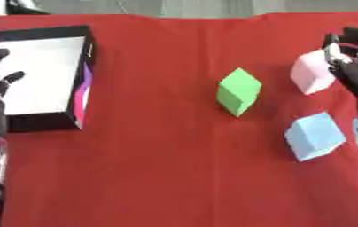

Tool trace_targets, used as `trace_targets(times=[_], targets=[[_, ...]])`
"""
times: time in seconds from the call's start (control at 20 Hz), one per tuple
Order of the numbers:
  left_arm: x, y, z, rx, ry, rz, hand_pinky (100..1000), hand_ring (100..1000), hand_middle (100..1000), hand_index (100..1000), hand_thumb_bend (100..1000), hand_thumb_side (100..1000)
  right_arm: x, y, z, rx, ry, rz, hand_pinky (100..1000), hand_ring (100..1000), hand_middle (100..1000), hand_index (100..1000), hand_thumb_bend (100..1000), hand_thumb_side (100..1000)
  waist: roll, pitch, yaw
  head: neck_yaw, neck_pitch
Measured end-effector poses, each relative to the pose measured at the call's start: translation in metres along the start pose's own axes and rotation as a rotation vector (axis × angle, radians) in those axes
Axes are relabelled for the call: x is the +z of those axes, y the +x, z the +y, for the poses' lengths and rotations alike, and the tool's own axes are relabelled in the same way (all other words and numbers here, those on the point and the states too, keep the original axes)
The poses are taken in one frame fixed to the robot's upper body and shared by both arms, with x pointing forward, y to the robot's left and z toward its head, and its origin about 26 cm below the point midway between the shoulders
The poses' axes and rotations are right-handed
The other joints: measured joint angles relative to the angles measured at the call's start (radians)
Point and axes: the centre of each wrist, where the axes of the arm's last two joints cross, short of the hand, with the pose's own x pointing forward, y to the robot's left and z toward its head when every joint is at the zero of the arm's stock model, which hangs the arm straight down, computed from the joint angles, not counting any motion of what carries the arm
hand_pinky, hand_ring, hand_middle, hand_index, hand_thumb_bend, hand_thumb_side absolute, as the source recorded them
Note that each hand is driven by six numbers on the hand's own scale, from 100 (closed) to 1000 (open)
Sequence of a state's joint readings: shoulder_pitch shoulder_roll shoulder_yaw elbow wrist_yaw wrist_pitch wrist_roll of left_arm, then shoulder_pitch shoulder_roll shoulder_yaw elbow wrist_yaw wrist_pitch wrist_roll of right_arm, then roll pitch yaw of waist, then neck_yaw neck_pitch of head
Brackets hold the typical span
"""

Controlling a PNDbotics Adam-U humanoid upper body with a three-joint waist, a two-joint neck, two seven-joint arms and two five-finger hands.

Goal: Pick up the objects with one hand, pass them to the other hand, and then place them into the box on the other side of the table.

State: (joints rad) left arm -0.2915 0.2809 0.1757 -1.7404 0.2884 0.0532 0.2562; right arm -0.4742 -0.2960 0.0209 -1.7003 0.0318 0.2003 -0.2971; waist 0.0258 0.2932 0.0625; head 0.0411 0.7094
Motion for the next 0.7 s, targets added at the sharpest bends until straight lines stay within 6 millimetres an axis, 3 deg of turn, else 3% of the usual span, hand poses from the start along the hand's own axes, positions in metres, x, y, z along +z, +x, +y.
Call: trace_targets(times=[0.35,0.7], targets=[[0.000,0.000,0.000,0.000,0.000,0.000,723,990,712,659,261,842,-0.001,0.001,0.000,-0.001,-0.002,-0.005,726,806,766,816,228,406,0.000,0.000,0.000,0.009,0.000],[0.000,0.000,0.003,-0.005,0.007,0.001,723,991,712,658,260,844,-0.014,0.017,-0.002,0.022,0.014,-0.050,733,814,771,820,238,399,-0.001,0.000,-0.011,0.014,0.000]])
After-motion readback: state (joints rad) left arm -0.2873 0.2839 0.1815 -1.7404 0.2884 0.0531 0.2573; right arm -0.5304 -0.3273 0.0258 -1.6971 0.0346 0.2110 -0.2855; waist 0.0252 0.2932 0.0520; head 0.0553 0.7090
